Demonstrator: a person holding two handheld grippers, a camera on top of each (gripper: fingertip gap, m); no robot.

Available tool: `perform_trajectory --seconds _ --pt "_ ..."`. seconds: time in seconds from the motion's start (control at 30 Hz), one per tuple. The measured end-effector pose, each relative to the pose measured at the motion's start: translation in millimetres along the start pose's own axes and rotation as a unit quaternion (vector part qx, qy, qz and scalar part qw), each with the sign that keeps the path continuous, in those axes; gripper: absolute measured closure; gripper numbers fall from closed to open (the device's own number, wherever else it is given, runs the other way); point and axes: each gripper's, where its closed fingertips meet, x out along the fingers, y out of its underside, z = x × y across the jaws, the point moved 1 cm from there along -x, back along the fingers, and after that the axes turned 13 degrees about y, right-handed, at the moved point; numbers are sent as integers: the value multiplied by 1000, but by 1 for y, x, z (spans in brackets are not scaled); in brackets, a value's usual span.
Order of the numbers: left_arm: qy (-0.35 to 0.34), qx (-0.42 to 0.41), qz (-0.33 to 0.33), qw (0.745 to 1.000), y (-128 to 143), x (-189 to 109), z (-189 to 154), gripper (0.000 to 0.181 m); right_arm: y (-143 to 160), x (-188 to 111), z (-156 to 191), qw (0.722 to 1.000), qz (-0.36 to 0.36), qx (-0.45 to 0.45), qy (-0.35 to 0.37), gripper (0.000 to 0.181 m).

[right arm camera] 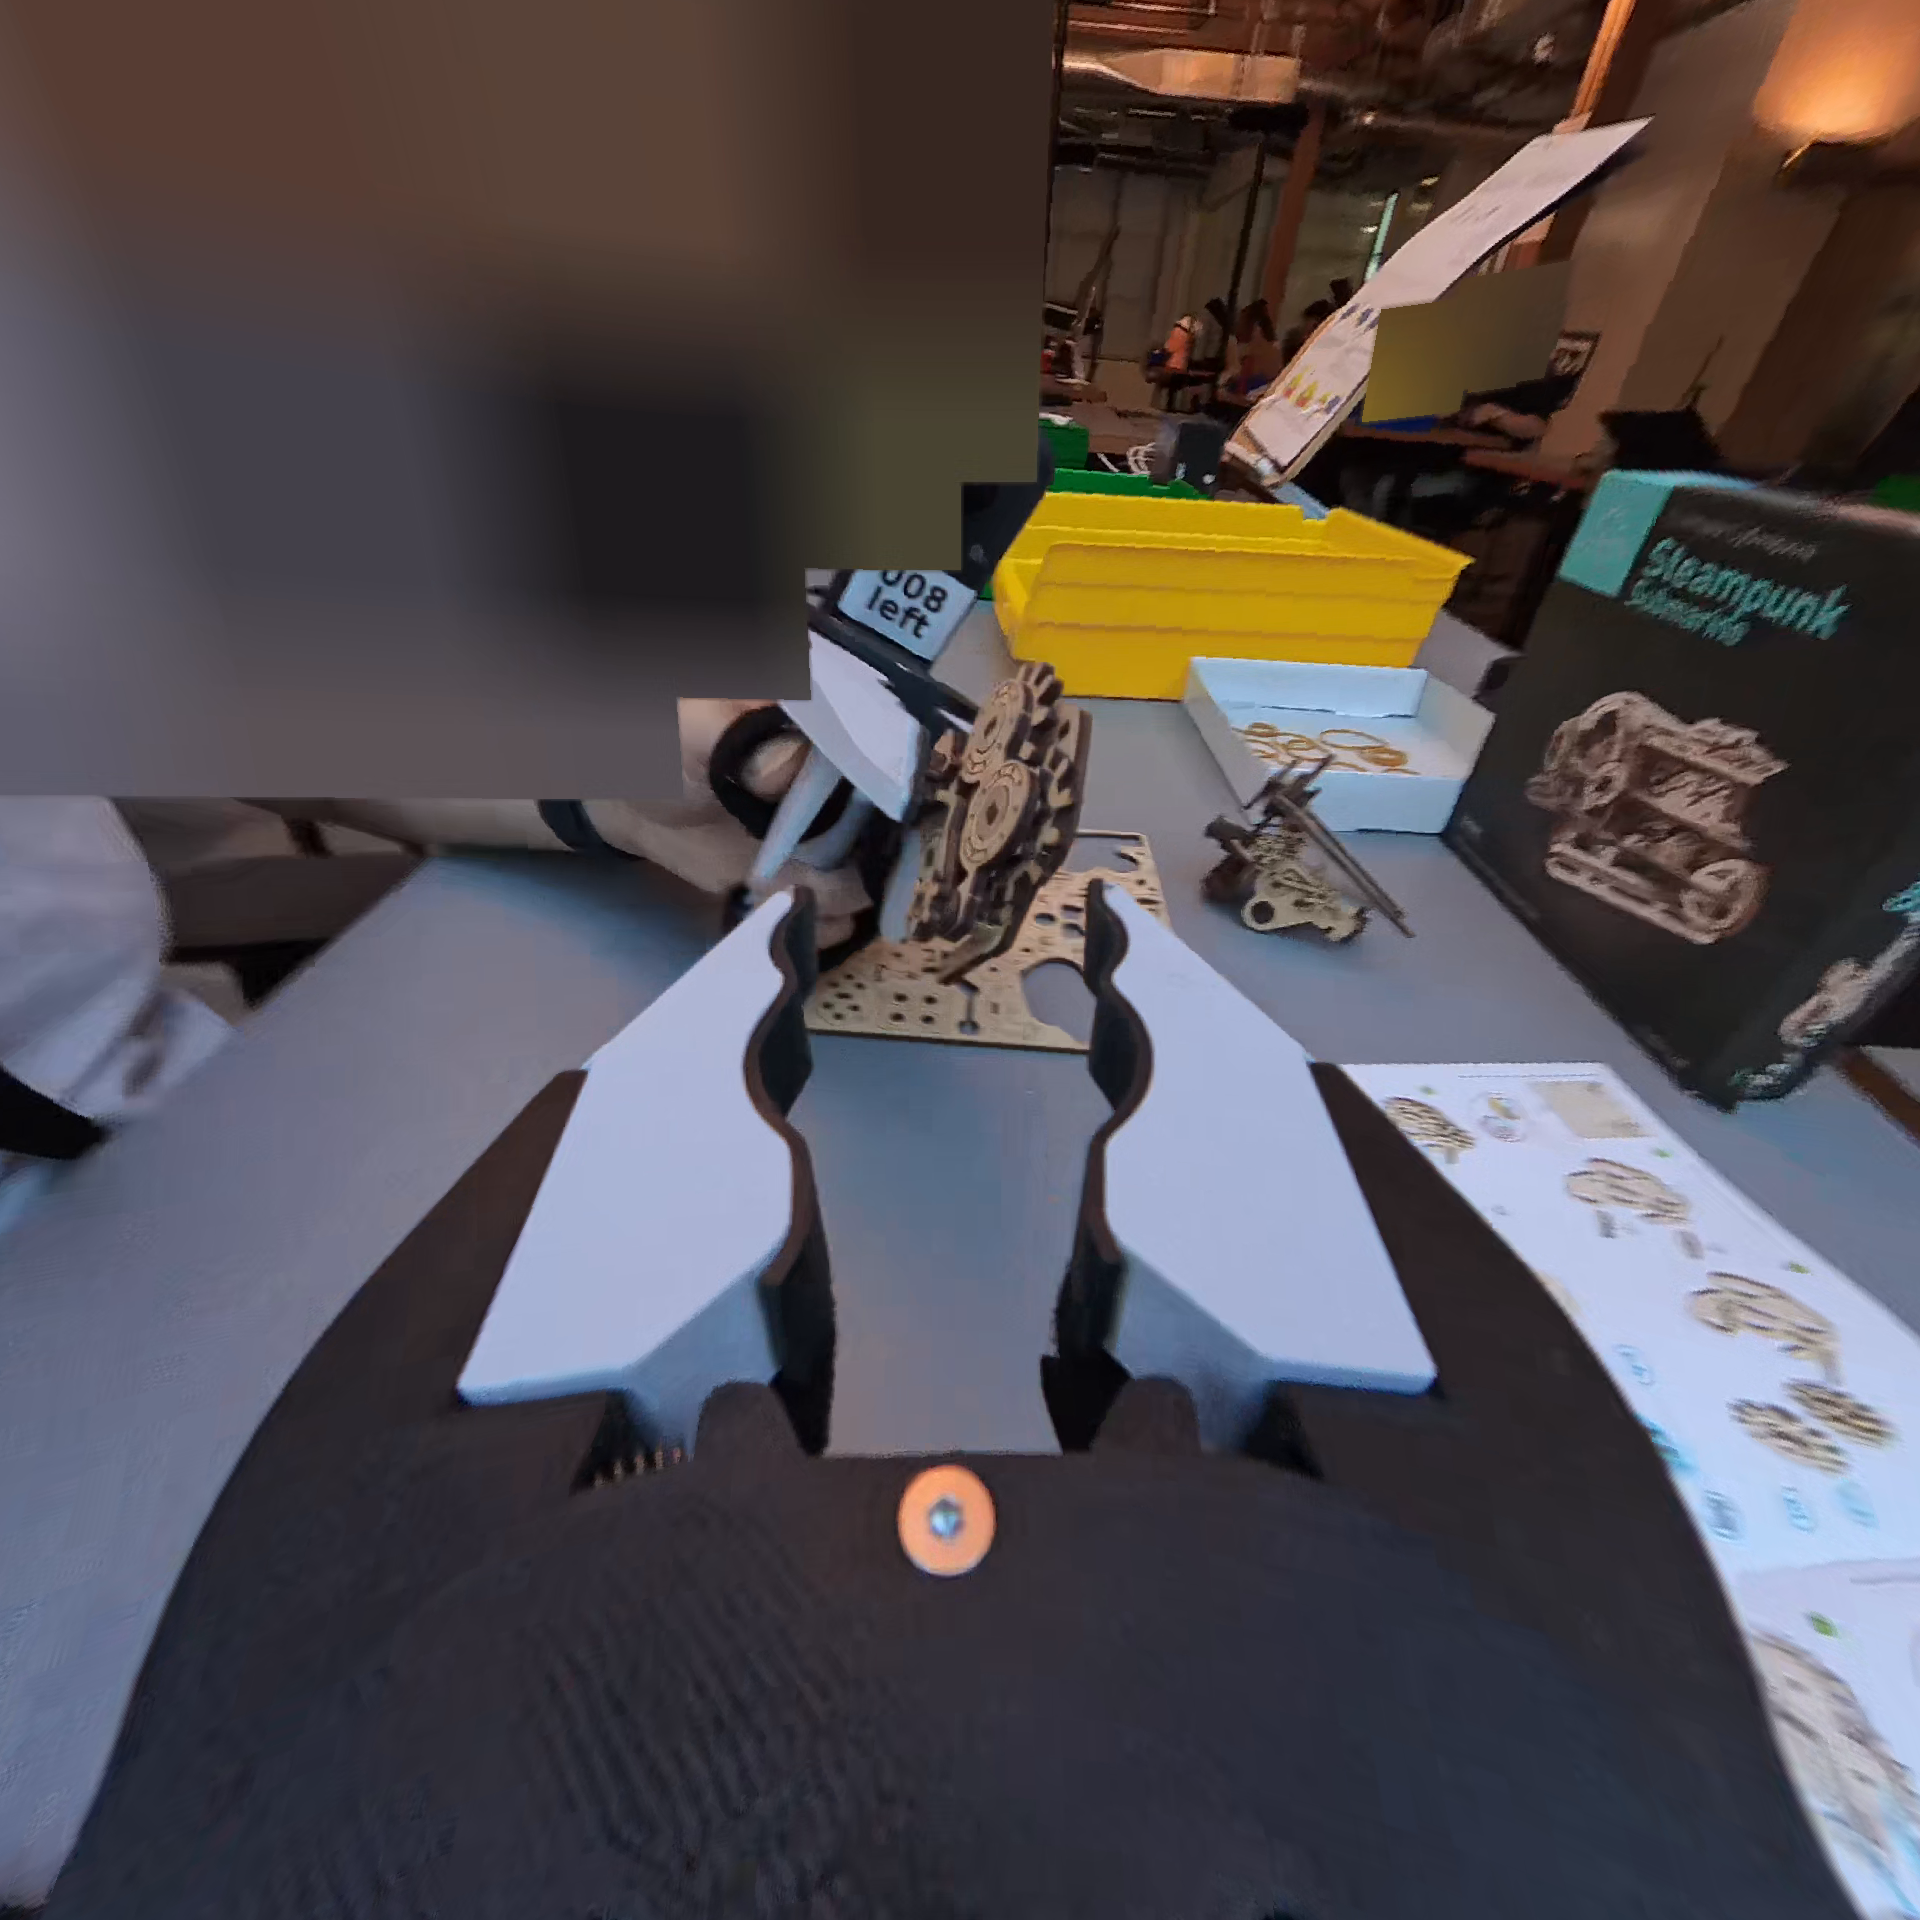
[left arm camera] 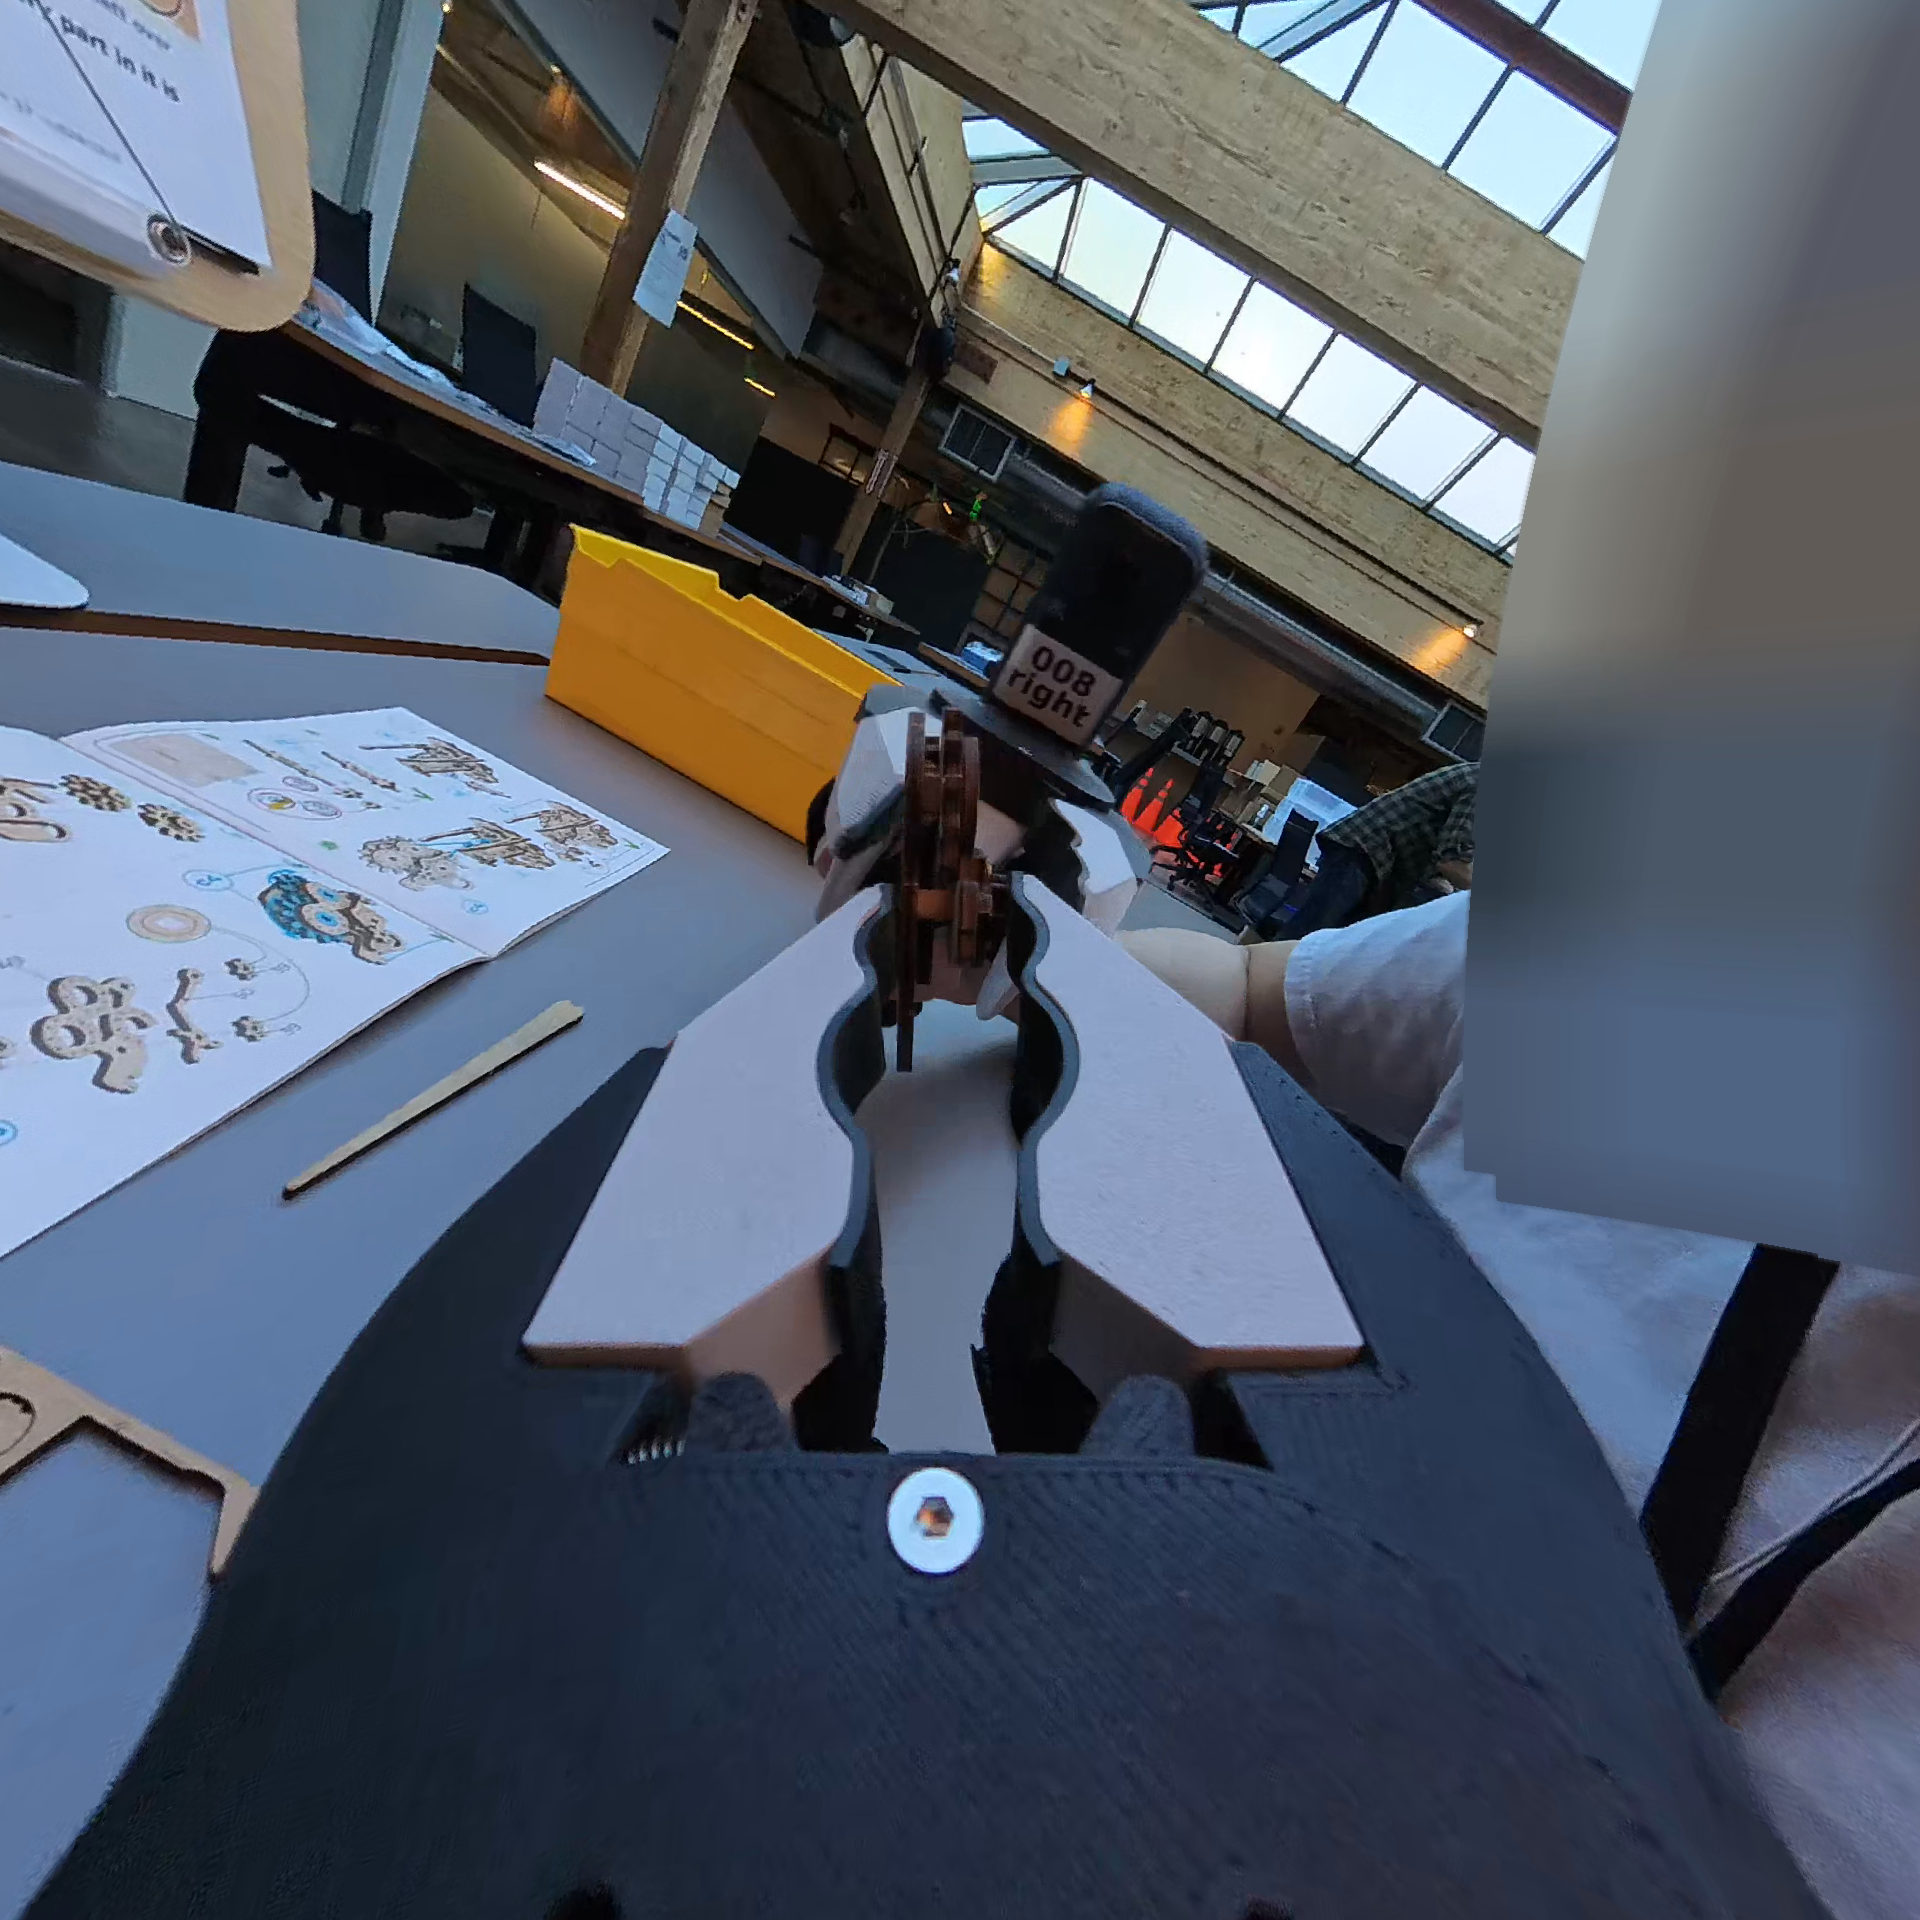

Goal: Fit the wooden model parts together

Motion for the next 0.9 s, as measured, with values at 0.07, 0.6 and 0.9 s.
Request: perform_trajectory --seconds 0.07,0.6,0.9 --pt "-11 -6 1 1000 4 0 4 164 6 0 -5 995 -5 -91 46 121" --pt "-14 -93 -29 995 14 0 13 164 8 0 -7 910 -22 -372 181 136" --pt "27 3 -38 999 3 6 -4 164 -14 -6 3 866 -49 -456 199 136"
